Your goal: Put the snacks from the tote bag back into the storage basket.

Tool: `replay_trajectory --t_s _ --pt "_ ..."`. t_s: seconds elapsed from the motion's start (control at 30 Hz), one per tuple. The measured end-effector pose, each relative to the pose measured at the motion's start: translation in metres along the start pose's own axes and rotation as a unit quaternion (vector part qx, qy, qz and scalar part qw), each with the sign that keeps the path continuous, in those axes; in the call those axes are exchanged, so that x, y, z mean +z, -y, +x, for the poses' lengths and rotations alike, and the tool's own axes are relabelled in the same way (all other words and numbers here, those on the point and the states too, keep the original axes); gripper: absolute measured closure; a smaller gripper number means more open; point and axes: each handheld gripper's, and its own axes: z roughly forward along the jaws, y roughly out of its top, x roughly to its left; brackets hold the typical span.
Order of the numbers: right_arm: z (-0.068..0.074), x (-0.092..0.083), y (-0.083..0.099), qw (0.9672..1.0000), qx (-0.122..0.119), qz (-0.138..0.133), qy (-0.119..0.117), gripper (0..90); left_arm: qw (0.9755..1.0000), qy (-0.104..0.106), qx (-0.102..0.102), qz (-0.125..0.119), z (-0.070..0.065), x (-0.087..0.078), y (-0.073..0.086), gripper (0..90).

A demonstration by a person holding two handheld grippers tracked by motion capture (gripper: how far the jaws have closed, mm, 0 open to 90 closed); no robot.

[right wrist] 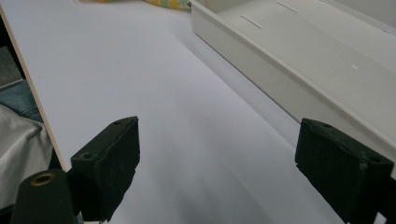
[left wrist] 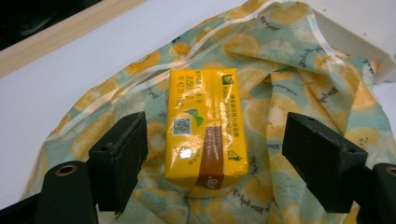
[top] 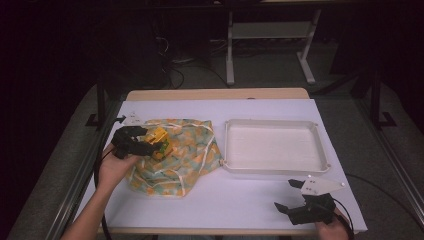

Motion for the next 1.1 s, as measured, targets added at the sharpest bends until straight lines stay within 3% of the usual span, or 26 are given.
replay_trajectory --t_s 0.67,0.8,1.07,1.1 --pt "0.002 0.0 0.0 1.0 -0.003 0.002 -0.002 13.5 0.9991 -0.013 0.004 0.041 0.002 0.022 -0.004 23.6" --pt "0.002 0.0 0.0 1.0 -0.005 0.002 -0.001 13.4 0.9989 -0.011 -0.003 0.046 0.002 0.024 -0.005 27.6" --pt "0.002 -0.001 0.0 1.0 -0.006 0.0 0.0 13.5 0.9984 -0.019 0.002 0.053 0.0 0.03 -0.006 33.7" --pt "0.002 -0.001 0.0 1.0 -0.005 0.001 0.0 13.5 0.9984 -0.016 0.009 0.054 0.001 0.03 -0.006 36.7"
